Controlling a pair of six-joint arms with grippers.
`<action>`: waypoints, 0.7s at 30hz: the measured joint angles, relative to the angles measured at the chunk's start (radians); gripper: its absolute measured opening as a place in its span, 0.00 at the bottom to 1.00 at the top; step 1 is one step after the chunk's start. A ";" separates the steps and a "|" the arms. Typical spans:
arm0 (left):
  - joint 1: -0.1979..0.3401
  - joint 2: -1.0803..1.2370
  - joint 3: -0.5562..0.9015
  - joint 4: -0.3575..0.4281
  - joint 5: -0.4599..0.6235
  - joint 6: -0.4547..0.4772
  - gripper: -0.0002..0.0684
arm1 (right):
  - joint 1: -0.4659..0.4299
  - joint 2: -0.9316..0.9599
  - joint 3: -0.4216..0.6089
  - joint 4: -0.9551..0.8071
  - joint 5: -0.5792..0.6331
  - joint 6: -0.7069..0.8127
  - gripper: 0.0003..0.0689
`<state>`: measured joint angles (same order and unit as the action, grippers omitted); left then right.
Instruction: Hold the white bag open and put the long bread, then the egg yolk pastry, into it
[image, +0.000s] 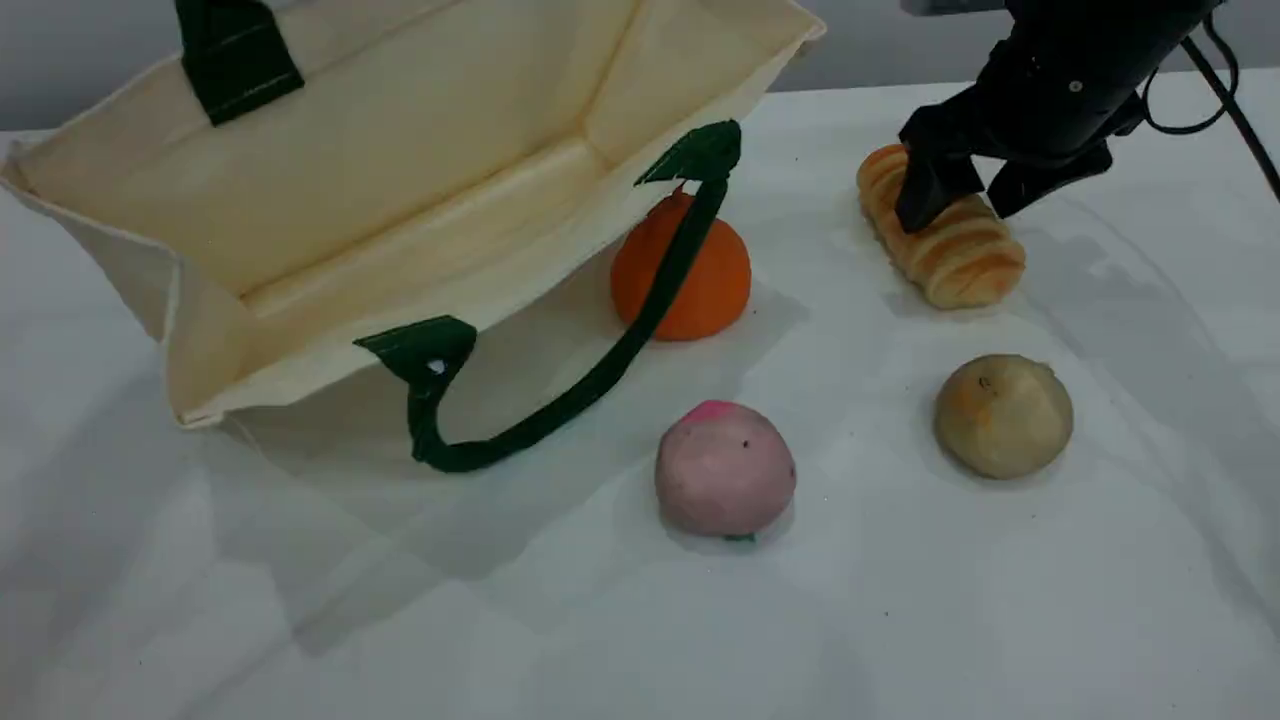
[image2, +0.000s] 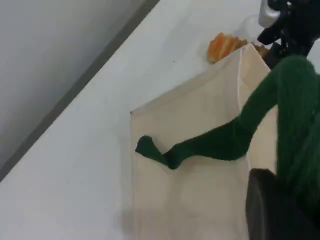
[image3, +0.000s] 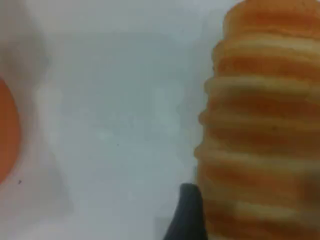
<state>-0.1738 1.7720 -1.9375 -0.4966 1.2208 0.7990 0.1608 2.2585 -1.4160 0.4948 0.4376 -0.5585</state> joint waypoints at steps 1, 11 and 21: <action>0.000 0.000 0.000 0.000 0.000 0.000 0.11 | 0.000 0.003 0.000 0.000 0.000 0.000 0.81; 0.000 0.000 0.000 0.000 0.000 0.000 0.11 | 0.000 0.027 0.000 -0.001 0.006 -0.003 0.72; 0.000 0.000 0.000 -0.001 0.000 0.000 0.11 | 0.000 0.022 0.000 -0.038 0.043 -0.003 0.17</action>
<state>-0.1738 1.7720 -1.9375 -0.4974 1.2208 0.7990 0.1607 2.2809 -1.4160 0.4569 0.4803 -0.5618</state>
